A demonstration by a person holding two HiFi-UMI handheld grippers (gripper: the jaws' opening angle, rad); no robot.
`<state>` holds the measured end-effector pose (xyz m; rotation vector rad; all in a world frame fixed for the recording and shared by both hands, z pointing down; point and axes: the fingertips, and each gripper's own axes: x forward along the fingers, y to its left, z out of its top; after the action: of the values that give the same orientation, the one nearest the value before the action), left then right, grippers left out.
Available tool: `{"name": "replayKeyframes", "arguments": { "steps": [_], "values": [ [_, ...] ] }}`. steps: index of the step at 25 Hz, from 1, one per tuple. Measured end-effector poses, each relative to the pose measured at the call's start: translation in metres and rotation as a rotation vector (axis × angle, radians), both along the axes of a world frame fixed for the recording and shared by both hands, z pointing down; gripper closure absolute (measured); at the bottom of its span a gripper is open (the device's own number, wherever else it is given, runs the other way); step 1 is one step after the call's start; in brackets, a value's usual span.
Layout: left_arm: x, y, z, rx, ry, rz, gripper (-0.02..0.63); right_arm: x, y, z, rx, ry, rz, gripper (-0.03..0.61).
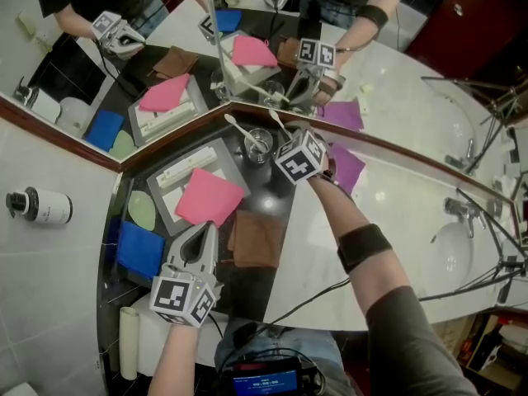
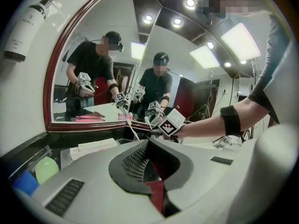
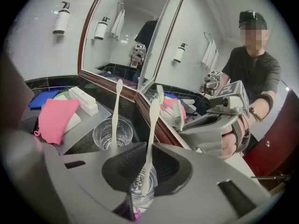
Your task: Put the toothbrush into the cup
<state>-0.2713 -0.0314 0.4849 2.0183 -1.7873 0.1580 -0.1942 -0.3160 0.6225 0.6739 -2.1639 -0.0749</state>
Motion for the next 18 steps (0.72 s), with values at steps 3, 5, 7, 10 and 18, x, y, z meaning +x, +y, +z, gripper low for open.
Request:
{"name": "replayKeyframes", "arguments": {
  "steps": [3,5,7,10,18],
  "values": [
    [0.002,0.001,-0.001,0.009,0.005,0.001,0.614,-0.004,0.001,-0.014,0.031,-0.024,-0.013,0.520],
    [0.005,0.002,-0.003,0.013,0.004,0.006,0.614,-0.005,0.002,-0.023,0.046,-0.036,-0.021,0.520],
    [0.009,0.003,-0.005,0.012,0.001,0.011,0.614,-0.005,0.005,-0.032,0.065,-0.033,-0.038,0.520],
    [0.014,0.005,-0.014,0.004,-0.007,0.017,0.614,-0.003,0.014,-0.049,0.092,-0.031,-0.063,0.520],
    [0.030,0.012,-0.035,0.037,-0.019,0.017,0.614,0.018,0.060,-0.094,0.188,0.033,-0.164,0.521]
  ]
}}
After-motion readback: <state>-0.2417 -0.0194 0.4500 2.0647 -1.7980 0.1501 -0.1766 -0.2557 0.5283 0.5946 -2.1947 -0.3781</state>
